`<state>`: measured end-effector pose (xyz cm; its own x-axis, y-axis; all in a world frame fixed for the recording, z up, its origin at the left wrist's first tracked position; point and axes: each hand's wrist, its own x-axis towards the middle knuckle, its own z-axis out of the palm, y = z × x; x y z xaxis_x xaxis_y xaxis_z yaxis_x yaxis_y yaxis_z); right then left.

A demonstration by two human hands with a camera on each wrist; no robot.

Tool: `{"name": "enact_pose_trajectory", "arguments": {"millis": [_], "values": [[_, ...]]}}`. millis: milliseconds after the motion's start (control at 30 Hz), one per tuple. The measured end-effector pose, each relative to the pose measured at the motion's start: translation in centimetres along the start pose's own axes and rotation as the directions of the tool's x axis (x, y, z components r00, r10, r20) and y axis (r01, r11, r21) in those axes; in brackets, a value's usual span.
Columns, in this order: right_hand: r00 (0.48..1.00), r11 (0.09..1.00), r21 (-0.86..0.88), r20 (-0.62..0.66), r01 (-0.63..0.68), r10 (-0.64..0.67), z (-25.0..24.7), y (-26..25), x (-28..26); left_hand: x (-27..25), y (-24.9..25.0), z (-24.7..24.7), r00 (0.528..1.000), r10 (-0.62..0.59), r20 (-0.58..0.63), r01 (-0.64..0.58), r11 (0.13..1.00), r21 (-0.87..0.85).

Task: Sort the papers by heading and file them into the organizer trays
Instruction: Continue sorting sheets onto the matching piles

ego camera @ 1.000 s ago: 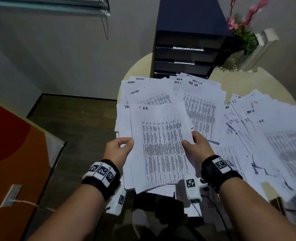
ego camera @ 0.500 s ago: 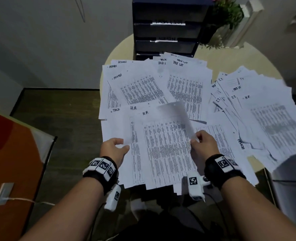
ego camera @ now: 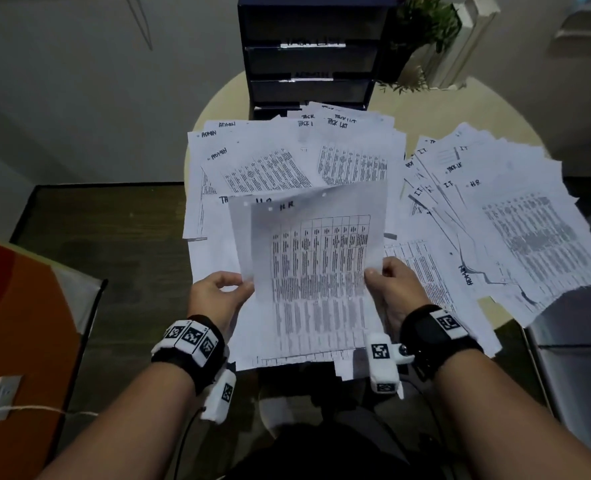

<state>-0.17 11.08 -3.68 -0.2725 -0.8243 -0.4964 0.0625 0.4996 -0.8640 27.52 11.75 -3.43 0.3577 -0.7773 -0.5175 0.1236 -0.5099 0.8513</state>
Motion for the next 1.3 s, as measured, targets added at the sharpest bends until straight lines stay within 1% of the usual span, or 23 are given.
{"name": "enact_pose_trajectory", "arguments": {"millis": [67, 100, 133, 200, 267, 333, 500, 567, 633, 700, 733, 767, 833, 867, 933, 1000, 1033, 1067, 1100, 1133, 1200, 1233, 1300], "values": [[0.999, 0.998, -0.051, -0.010, 0.047, -0.047, 0.4, -0.3, 0.1, -0.4, 0.5, 0.2, 1.000, 0.018, 0.017, -0.018, 0.999, -0.027], [0.998, 0.995, -0.076, -0.007, 0.066, -0.066, 0.5, -0.4, 0.2, -0.3, 0.6, 0.1, 0.999, 0.042, 0.014, -0.042, 0.999, -0.002], [0.996, 0.992, -0.084, -0.013, 0.090, -0.092, 0.5, -0.5, 0.1, -0.2, 0.8, -0.1, 0.997, 0.081, 0.013, -0.082, 0.994, 0.078], [0.987, 0.976, -0.174, -0.063, 0.133, -0.146, -0.3, -0.7, 0.4, -0.1, 1.2, -0.6, 0.986, 0.165, 0.033, -0.167, 0.945, 0.281], [0.975, 0.943, -0.302, -0.123, 0.141, -0.185, -1.9, -1.3, 0.3, 0.0, 1.8, -1.1, 0.977, 0.209, 0.044, -0.210, 0.899, 0.385], [0.961, 0.898, -0.425, -0.177, 0.119, -0.211, -4.0, -1.4, 0.4, 0.1, 2.2, -1.5, 0.972, 0.232, 0.036, -0.225, 0.878, 0.422], [0.964, 0.787, -0.617, -0.212, -0.003, -0.162, -8.6, -0.4, 0.9, 0.5, 2.6, -2.3, 0.957, 0.288, 0.016, -0.261, 0.841, 0.474], [0.948, 0.743, -0.666, -0.274, -0.067, -0.161, -9.3, -0.4, 1.0, 0.5, 2.9, -2.4, 0.947, 0.320, 0.008, -0.285, 0.833, 0.474], [0.937, 0.708, -0.700, -0.302, -0.094, -0.175, -8.6, -0.8, 0.7, 0.2, 3.5, -2.5, 0.932, 0.363, 0.010, -0.325, 0.821, 0.469], [0.921, 0.599, -0.799, -0.276, -0.060, -0.275, -6.6, -1.8, 0.1, 0.2, 4.0, -2.7, 0.920, 0.392, 0.007, -0.352, 0.820, 0.452], [0.920, 0.550, -0.835, -0.220, -0.005, -0.325, -5.2, -2.2, -0.3, 0.2, 4.3, -3.0, 0.916, 0.402, 0.003, -0.364, 0.825, 0.433], [0.925, 0.538, -0.838, -0.129, 0.091, -0.357, -3.6, -2.6, -0.5, 0.1, 4.6, -3.2, 0.908, 0.418, 0.000, -0.381, 0.827, 0.414], [0.932, 0.620, -0.726, 0.079, 0.297, -0.353, -0.3, -3.4, -1.1, -0.1, 5.3, -3.6, 0.891, 0.455, 0.001, -0.420, 0.821, 0.388], [0.935, 0.670, -0.659, 0.169, 0.343, -0.313, 1.3, -3.8, -1.4, -0.2, 5.6, -3.8, 0.885, 0.465, -0.006, -0.431, 0.823, 0.369], [0.940, 0.754, -0.574, 0.294, 0.318, -0.172, 4.3, -4.6, -2.5, -0.2, 5.8, -4.3, 0.889, 0.457, -0.046, -0.423, 0.854, 0.302], [0.937, 0.850, -0.466, 0.338, 0.245, -0.085, 6.6, -4.9, -3.3, 0.0, 5.7, -4.9, 0.911, 0.401, -0.099, -0.381, 0.908, 0.178], [0.941, 0.909, -0.372, 0.332, 0.191, -0.061, 7.4, -4.9, -3.6, 0.1, 5.5, -5.1, 0.915, 0.387, -0.110, -0.370, 0.917, 0.150], [0.948, 0.955, -0.260, 0.313, 0.145, -0.058, 7.9, -5.0, -3.9, 0.2, 5.3, -5.4, 0.917, 0.384, -0.109, -0.362, 0.915, 0.179], [0.959, 0.974, -0.180, 0.271, 0.134, -0.081, 8.1, -5.0, -3.8, 0.2, 5.1, -5.6, 0.918, 0.384, -0.097, -0.355, 0.907, 0.227], [0.970, 0.970, -0.191, 0.217, 0.151, -0.108, 8.0, -5.2, -3.7, 0.4, 4.8, -5.7, 0.921, 0.382, -0.083, -0.349, 0.899, 0.265], [0.978, 0.907, -0.368, 0.121, 0.204, -0.171, 6.8, -5.3, -3.2, 0.6, 4.3, -6.0, 0.930, 0.364, -0.046, -0.336, 0.894, 0.296], [0.979, 0.870, -0.449, 0.088, 0.203, -0.183, 5.7, -5.2, -2.6, 0.6, 4.1, -6.2, 0.933, 0.358, -0.036, -0.330, 0.892, 0.309], [0.984, 0.797, -0.584, 0.017, 0.155, -0.179, 3.0, -4.4, -1.0, 0.6, 3.6, -6.4, 0.939, 0.342, -0.033, -0.312, 0.890, 0.333]]}}
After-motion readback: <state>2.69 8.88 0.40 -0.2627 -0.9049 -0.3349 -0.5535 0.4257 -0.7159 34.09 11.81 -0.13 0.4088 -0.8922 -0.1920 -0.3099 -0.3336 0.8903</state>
